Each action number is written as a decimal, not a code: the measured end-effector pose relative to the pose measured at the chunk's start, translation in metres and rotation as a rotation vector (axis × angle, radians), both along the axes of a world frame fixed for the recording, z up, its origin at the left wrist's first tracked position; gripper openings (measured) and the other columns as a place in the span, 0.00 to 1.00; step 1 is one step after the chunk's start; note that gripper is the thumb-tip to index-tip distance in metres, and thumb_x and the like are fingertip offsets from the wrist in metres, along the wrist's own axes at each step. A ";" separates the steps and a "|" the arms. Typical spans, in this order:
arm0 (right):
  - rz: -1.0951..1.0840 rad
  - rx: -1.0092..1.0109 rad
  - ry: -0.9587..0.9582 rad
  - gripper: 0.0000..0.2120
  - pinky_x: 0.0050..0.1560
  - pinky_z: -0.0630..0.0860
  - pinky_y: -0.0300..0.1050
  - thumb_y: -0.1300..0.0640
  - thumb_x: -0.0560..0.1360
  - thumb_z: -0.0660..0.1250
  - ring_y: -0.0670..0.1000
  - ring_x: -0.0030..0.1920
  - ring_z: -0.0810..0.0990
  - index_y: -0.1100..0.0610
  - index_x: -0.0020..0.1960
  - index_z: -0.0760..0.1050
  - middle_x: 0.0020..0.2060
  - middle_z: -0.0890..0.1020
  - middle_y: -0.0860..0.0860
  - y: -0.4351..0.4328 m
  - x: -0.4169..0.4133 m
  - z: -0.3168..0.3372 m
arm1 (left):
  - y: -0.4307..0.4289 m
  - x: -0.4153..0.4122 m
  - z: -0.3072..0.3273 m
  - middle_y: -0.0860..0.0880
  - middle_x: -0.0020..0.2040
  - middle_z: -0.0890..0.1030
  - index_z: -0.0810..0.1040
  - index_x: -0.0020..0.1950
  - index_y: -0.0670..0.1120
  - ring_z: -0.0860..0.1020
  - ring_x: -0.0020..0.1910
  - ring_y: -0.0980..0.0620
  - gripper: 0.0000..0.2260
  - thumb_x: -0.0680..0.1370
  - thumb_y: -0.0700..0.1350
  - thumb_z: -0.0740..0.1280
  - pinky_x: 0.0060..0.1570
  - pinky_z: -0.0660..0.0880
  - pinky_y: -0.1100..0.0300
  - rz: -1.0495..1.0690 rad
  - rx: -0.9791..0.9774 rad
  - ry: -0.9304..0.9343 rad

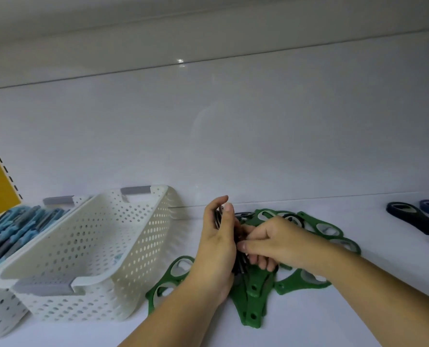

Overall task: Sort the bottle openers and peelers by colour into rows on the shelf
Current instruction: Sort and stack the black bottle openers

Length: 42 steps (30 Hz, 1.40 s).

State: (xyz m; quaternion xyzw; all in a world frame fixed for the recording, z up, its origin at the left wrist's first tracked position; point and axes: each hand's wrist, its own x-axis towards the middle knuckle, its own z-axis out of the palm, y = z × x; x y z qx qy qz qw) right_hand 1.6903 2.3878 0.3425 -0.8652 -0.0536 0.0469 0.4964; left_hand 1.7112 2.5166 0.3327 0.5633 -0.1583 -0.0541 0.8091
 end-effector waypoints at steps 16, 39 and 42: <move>-0.075 -0.093 -0.010 0.12 0.37 0.68 0.40 0.59 0.71 0.73 0.44 0.32 0.72 0.51 0.32 0.73 0.28 0.73 0.45 -0.050 -0.129 -0.002 | -0.023 -0.069 -0.009 0.61 0.54 0.74 0.58 0.68 0.61 0.76 0.55 0.60 0.26 0.73 0.53 0.65 0.54 0.74 0.64 -0.644 0.429 -0.630; -0.323 -0.067 0.000 0.07 0.38 0.67 0.43 0.53 0.64 0.78 0.46 0.33 0.71 0.50 0.33 0.81 0.30 0.75 0.49 -0.119 -0.183 -0.031 | -0.104 -0.103 -0.023 0.55 0.50 0.79 0.79 0.56 0.61 0.80 0.55 0.50 0.23 0.66 0.40 0.75 0.48 0.81 0.56 -0.627 0.284 -0.540; -0.294 -0.052 -0.008 0.12 0.37 0.68 0.43 0.56 0.66 0.78 0.46 0.32 0.72 0.44 0.29 0.80 0.28 0.76 0.47 -0.120 -0.182 -0.030 | -0.101 -0.104 -0.024 0.51 0.51 0.81 0.80 0.55 0.61 0.81 0.52 0.53 0.23 0.66 0.40 0.75 0.48 0.80 0.57 -0.677 0.253 -0.457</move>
